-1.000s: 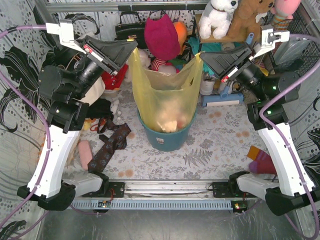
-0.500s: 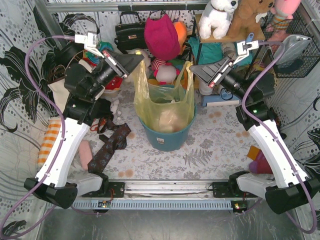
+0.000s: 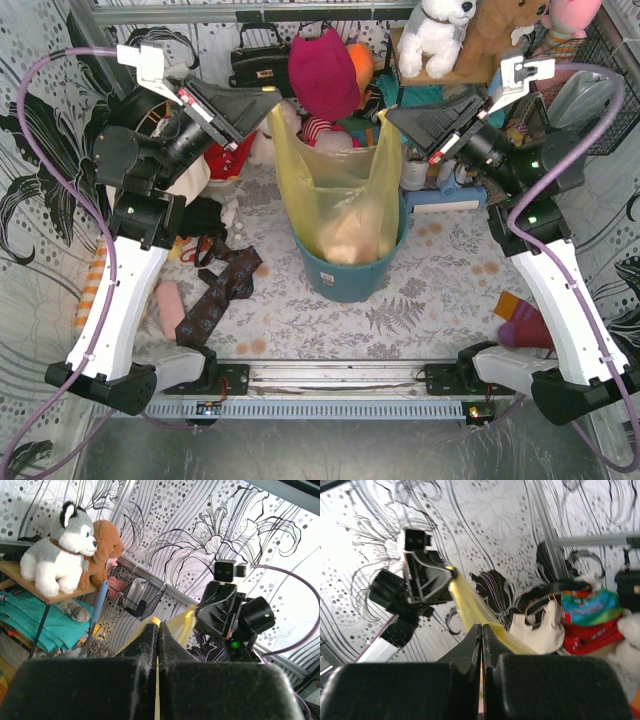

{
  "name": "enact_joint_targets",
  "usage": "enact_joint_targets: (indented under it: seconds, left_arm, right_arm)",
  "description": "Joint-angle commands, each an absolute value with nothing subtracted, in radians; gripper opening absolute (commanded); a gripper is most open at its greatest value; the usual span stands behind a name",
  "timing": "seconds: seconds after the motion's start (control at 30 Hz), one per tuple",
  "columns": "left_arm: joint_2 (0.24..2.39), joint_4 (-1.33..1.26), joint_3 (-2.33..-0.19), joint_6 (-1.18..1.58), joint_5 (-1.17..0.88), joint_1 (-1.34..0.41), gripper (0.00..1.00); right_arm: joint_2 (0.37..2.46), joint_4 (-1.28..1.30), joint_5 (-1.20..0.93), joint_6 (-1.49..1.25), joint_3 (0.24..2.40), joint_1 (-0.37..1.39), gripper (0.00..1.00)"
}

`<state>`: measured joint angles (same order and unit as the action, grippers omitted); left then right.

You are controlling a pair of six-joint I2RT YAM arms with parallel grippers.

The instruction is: Tie the trash bag

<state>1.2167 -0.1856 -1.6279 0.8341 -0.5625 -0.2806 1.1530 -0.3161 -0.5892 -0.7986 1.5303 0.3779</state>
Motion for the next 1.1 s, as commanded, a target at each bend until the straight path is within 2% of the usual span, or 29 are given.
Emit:
enact_joint_targets:
  seconds: [0.0, 0.23, 0.47, 0.6, 1.07]
  left_arm:
    - [1.173, -0.269, -1.526, 0.863, -0.608, -0.279, 0.0]
    - [1.131, -0.328, -1.474, 0.883, -0.611, -0.28, 0.0]
    - [1.189, -0.25, -1.69, 0.831, -0.641, -0.28, 0.0]
    - [1.188, -0.207, -1.736, 0.796, -0.633, -0.28, 0.0]
    - [1.162, -0.33, -1.42, 0.883, -0.616, -0.28, 0.0]
  right_arm:
    - [1.135, -0.341, -0.575, -0.79, 1.418, 0.383, 0.0]
    - [1.109, -0.263, -0.496, -0.735, 1.367, 0.383, 0.0]
    - [1.192, -0.284, -0.551, -0.754, 1.593, 0.385, 0.0]
    - [1.198, -0.292, -0.569, -0.767, 1.627, 0.387, 0.0]
    - [1.095, -0.344, -0.491, -0.8, 1.288, 0.386, 0.0]
